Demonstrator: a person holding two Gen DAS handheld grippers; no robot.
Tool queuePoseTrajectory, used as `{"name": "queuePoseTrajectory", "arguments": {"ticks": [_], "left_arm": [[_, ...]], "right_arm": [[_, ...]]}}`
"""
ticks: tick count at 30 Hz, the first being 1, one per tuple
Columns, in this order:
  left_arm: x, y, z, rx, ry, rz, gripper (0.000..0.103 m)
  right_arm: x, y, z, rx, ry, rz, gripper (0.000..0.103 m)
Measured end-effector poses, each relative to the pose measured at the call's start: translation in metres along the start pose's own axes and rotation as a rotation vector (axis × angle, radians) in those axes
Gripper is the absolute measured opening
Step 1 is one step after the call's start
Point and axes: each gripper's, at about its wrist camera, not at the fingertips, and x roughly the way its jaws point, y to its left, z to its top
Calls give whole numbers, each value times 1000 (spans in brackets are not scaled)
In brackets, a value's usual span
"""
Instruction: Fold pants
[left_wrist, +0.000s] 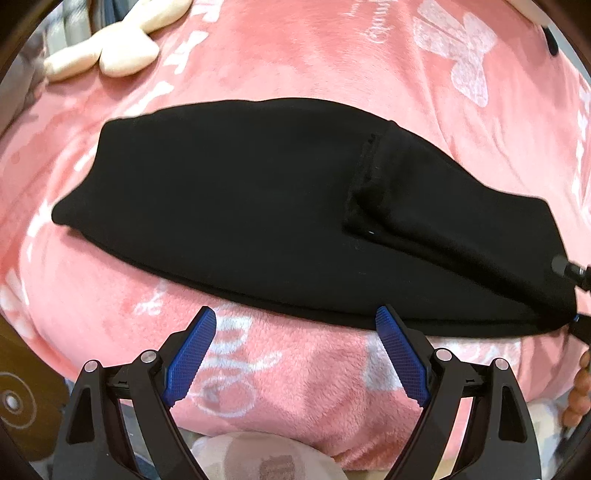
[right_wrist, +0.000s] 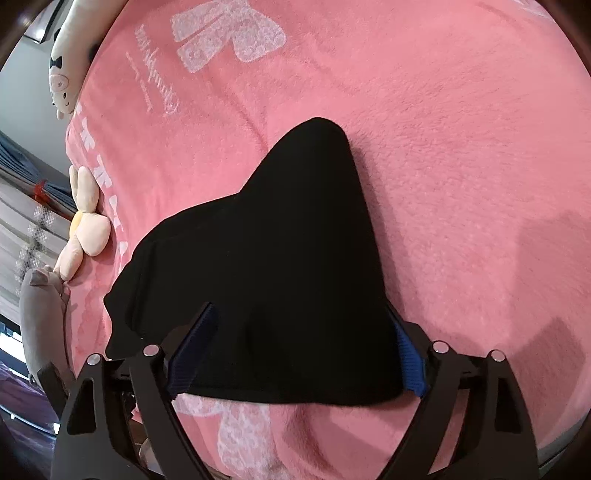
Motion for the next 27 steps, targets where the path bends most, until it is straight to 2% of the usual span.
{"name": "queuePoseTrajectory", "arguments": {"ticks": [2,3,4,7,9,12,13,15,17,20,22,24,27], "left_arm": [[0,-5,0,21,-3,18,86],[-1,-7,0,23,-3,22,86],[0,-8,0,24,-1,26,86],[-1,-10,0,23,2,30,86],[-1,-10,0,21,4,31,86],[-2,-11,0,21,5,28,86],[-1,-11,0,22,4,28,86],[1,-10,0,25,8,29,86],[1,-9,1,23,14,26,86],[-1,0,2,2,11,-12,86],[-7,19,5,-69,-13,-81,86],[-9,51,10,-185,-15,-176,86],[-7,110,21,-351,-32,-233,86]], "right_arm": [[-2,-1,-3,-17,0,-27,61],[2,-1,-4,-16,20,-20,30],[5,-4,-4,-4,42,18,27],[-5,4,-4,-44,5,31,23],[-32,19,0,-116,-72,32,23],[-56,21,6,-158,-116,26,22],[-53,17,6,-170,-109,-7,23],[-20,5,-1,-200,-18,-108,23],[-7,-3,-4,-145,37,-103,24],[-12,5,-3,-162,14,-111,28],[-6,6,-6,-150,40,-133,32],[-7,6,-6,-117,31,-124,35],[-6,1,-8,-92,40,-103,41]]}}
